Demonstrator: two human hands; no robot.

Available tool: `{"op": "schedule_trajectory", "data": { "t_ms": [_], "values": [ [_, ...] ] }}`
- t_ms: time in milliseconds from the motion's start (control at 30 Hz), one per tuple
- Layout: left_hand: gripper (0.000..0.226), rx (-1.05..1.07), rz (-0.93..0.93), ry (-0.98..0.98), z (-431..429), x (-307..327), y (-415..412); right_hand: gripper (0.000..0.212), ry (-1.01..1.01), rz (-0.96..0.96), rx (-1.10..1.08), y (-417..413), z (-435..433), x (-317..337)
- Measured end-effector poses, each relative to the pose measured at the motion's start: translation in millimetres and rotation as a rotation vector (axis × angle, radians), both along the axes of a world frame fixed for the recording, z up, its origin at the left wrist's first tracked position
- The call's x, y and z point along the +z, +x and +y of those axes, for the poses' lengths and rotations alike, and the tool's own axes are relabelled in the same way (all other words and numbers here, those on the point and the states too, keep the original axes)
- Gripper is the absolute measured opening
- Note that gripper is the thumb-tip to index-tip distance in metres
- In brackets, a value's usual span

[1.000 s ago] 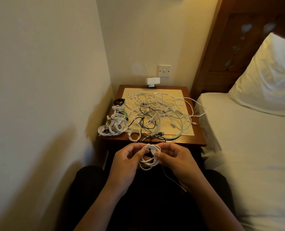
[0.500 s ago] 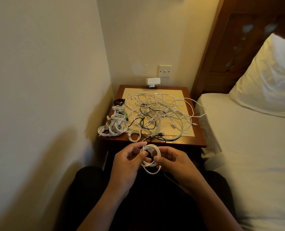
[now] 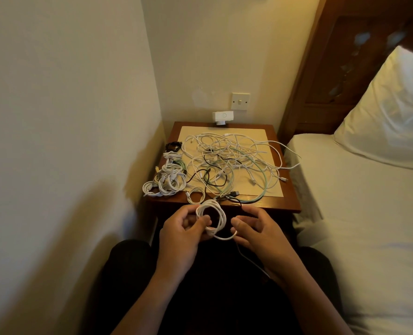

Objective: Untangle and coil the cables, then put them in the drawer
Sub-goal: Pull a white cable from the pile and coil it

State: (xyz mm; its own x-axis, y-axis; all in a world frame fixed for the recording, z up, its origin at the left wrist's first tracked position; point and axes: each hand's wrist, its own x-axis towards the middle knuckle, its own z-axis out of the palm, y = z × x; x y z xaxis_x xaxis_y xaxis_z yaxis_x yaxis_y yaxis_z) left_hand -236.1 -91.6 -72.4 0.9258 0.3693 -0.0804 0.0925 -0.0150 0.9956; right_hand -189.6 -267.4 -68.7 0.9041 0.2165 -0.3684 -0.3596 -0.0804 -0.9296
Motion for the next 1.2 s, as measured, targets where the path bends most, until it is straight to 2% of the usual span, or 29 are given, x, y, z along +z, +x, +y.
{"op": "schedule_trajectory", "data": {
  "t_ms": [100,200,267,400,467,567,700,800,900,1033,1133,1200],
  "values": [
    [0.028,0.059,-0.037,-0.062,-1,0,2,0.051,0.128,0.172,0.036,-5,-3,-2],
    [0.033,0.085,-0.059,-0.048,-1,-1,2,0.031,0.205,0.202,0.063,-11,-3,-2],
    [0.035,0.089,-0.058,0.051,-1,-3,0,0.022,0.224,0.169,0.019,-12,-3,-2],
    [0.042,0.112,-0.053,0.33,-3,-10,-5,0.02,0.235,0.127,-0.033,-13,3,-2],
    [0.045,0.113,-0.059,0.396,-5,-10,-6,0.018,0.184,0.056,-0.067,-16,9,-4],
    [0.04,0.092,-0.048,0.327,-7,-7,-8,0.013,0.133,-0.042,-0.162,-15,12,-5],
    [0.038,0.018,-0.03,0.247,-7,-2,-11,0.02,-0.139,-0.305,-0.041,-13,4,-5],
    [0.041,0.023,-0.02,0.218,-6,2,-9,0.025,-0.084,-0.423,-0.075,-13,0,-1],
    [0.044,0.015,-0.022,0.342,-9,4,-6,0.026,-0.158,-0.601,-0.014,-13,-2,6],
    [0.048,0.003,-0.025,0.508,-8,5,-5,0.028,-0.532,-0.94,0.179,-15,-3,14],
    [0.045,-0.007,-0.058,0.581,-10,9,-9,0.026,-0.674,-0.939,0.249,-14,-1,17],
    [0.042,-0.009,-0.087,0.594,-14,9,-12,0.019,-0.679,-0.878,0.203,-15,2,20]
  ]
}}
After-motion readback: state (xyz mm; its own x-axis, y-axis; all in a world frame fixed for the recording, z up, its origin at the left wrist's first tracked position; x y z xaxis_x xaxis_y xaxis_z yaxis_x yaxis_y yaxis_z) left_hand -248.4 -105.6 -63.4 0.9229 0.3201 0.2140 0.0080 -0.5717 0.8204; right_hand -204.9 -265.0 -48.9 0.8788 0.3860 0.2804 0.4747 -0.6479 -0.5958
